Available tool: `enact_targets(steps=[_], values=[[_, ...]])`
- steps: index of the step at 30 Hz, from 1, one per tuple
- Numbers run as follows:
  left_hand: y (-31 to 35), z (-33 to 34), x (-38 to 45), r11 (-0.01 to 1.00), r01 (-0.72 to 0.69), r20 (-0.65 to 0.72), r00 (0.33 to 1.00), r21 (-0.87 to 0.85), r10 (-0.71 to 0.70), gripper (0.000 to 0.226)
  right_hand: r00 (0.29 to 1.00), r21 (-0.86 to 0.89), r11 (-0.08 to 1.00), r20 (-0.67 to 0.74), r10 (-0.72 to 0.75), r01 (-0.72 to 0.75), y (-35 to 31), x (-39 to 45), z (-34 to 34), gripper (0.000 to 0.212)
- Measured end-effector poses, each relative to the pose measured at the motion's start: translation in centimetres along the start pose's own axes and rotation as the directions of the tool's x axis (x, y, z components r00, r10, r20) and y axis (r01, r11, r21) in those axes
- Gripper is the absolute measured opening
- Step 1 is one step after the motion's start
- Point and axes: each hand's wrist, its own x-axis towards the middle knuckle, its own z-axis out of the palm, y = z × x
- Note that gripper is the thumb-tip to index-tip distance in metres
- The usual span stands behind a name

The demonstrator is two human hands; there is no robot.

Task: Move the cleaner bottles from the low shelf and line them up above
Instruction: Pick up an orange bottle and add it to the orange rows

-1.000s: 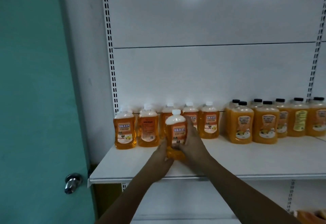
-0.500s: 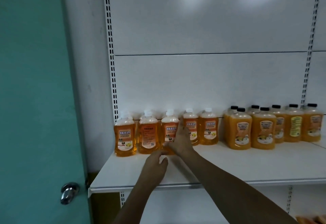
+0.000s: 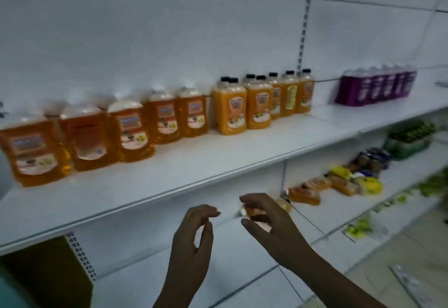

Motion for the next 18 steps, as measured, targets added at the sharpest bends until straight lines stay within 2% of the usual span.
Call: enact_targets(steps=[3, 6, 12, 15, 18], values=[[-3.2, 4.2, -2.2, 0.990, 0.141, 0.140, 0.981, -0.029, -0.135, 0.034, 0.984, -0.018, 0.984, -0.003, 0.178, -0.178, 6.1, -2.4, -2.5, 0.032], [-7.2, 8.2, -2.9, 0.957, 0.289, 0.269, 0.920, 0.022, -0.285, 0.048, 0.942, -0.018, 0.941, 0.001, 0.337, -0.337, 12.3, -3.7, -4.6, 0.030], [-15.1, 18.6, 0.2, 0.820, 0.521, 0.427, 0.703, 0.237, -0.569, 0.032, 0.800, 0.032, 0.801, -0.041, 0.599, -0.598, 27.9, -2.4, -8.0, 0.035], [-19.1, 26.3, 3.0, 0.757, 0.548, 0.476, 0.591, 0.357, -0.652, 0.049, 0.691, 0.119, 0.693, -0.065, 0.720, -0.711, 37.2, 0.8, -9.5, 0.036], [-23.2, 33.3, 5.6, 0.707, 0.536, 0.510, 0.492, 0.461, -0.705, 0.061, 0.654, 0.168, 0.657, -0.079, 0.752, -0.735, 45.0, 5.0, -9.5, 0.046]])
